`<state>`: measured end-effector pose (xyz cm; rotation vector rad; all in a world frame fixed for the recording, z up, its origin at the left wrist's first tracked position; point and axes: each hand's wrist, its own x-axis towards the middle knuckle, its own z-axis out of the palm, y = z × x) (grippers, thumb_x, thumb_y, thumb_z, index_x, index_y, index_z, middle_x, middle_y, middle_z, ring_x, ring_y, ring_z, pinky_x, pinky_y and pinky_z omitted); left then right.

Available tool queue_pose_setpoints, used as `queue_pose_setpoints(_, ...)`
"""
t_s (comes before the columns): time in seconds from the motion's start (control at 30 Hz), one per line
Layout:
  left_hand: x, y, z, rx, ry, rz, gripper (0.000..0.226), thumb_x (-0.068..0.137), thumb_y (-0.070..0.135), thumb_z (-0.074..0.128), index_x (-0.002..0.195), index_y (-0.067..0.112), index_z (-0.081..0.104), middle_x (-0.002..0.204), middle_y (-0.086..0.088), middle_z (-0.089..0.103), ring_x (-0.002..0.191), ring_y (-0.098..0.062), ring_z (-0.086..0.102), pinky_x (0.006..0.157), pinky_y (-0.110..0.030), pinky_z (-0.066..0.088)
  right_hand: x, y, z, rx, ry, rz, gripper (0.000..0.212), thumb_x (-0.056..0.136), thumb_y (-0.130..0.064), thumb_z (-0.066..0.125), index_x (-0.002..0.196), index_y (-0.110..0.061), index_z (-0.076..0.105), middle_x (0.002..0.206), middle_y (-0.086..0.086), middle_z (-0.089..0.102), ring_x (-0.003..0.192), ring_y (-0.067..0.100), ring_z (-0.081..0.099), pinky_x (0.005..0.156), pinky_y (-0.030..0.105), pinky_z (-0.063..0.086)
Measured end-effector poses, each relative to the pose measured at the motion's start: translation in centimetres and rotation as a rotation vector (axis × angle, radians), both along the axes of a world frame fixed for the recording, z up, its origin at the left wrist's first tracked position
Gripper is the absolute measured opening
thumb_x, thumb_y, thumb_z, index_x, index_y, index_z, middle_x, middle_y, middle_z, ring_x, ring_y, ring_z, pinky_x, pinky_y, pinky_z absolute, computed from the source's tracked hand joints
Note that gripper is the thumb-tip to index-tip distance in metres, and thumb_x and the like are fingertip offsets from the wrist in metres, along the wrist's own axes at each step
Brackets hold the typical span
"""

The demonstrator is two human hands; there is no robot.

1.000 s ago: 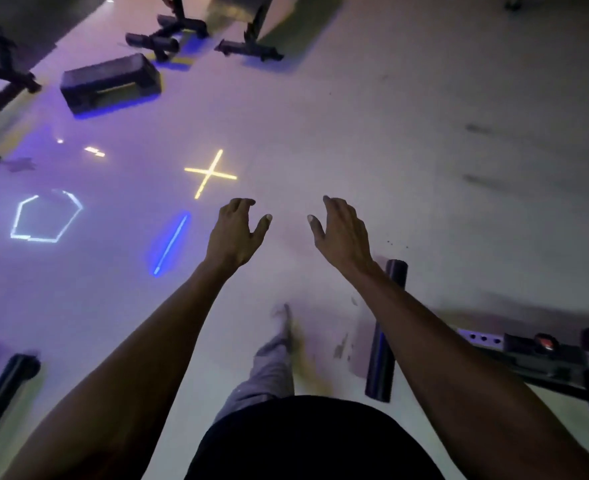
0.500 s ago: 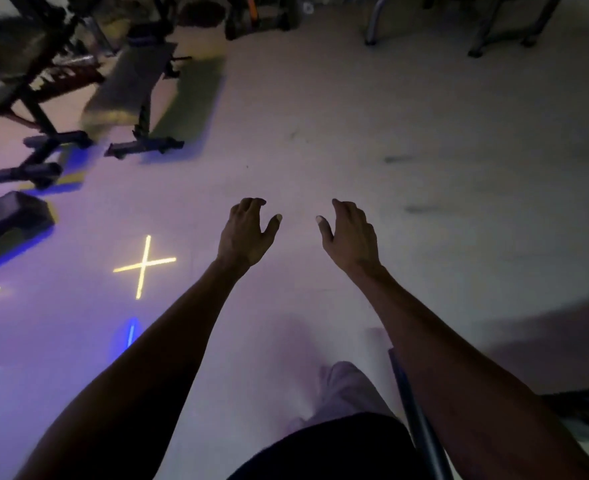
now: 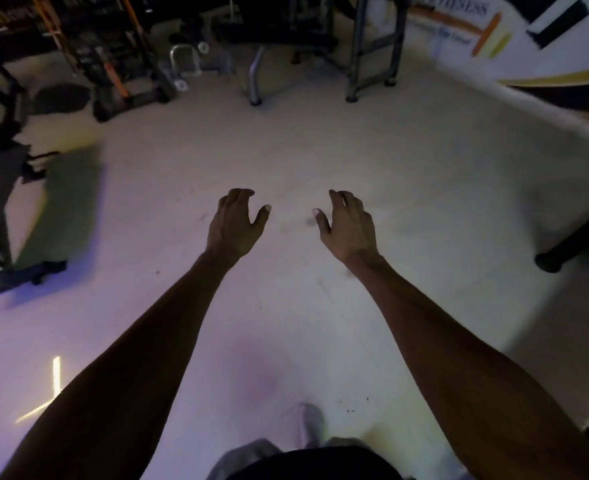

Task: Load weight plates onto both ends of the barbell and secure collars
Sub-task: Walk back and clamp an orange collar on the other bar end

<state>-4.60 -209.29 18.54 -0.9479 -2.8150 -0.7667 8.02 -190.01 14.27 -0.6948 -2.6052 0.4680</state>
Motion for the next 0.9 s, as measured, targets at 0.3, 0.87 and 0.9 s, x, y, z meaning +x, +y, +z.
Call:
queue_pose_setpoints(0.3, -17.7, 21.7, 0.9, 0.028, 0.048, -0.292, 0.059, 0.102, 0.049, 0.055, 0.145, 0.007, 0.053, 0.147, -0.012, 0.056, 0.136, -0.033, 0.051, 0.106, -0.043, 0.047, -12.6, 19.0, 2.1, 0.048, -0.007, -0.221, 0.059, 0.103, -0.048, 0.047, 0.147, -0.009, 0.044, 0.147, 0.015, 0.050, 0.138, 0.032, 0.045, 0.103, 0.051, 0.048)
queue_pose_setpoints(0.87, -38.1, 68.4, 2.4, -0.019, 0.064, -0.831, 0.070, 0.104, 0.055, 0.047, 0.160, 0.015, 0.035, 0.167, -0.012, 0.034, 0.155, -0.032, 0.028, 0.125, -0.047, 0.029, -28.2, 55.0, 5.7, 0.045, -0.006, -0.676, 0.067, 0.104, -0.053, 0.040, 0.157, -0.013, 0.029, 0.164, 0.013, 0.031, 0.154, 0.032, 0.024, 0.120, 0.055, 0.031)
queue_pose_setpoints(0.9, -38.5, 71.4, 2.3, -0.018, 0.069, -0.861, 0.070, 0.104, 0.055, 0.047, 0.160, 0.014, 0.036, 0.166, -0.012, 0.034, 0.155, -0.032, 0.029, 0.125, -0.047, 0.030, -28.6, 57.5, 5.4, 0.052, -0.002, -0.704, 0.067, 0.104, -0.053, 0.041, 0.157, -0.013, 0.030, 0.163, 0.014, 0.033, 0.153, 0.032, 0.026, 0.119, 0.055, 0.033)
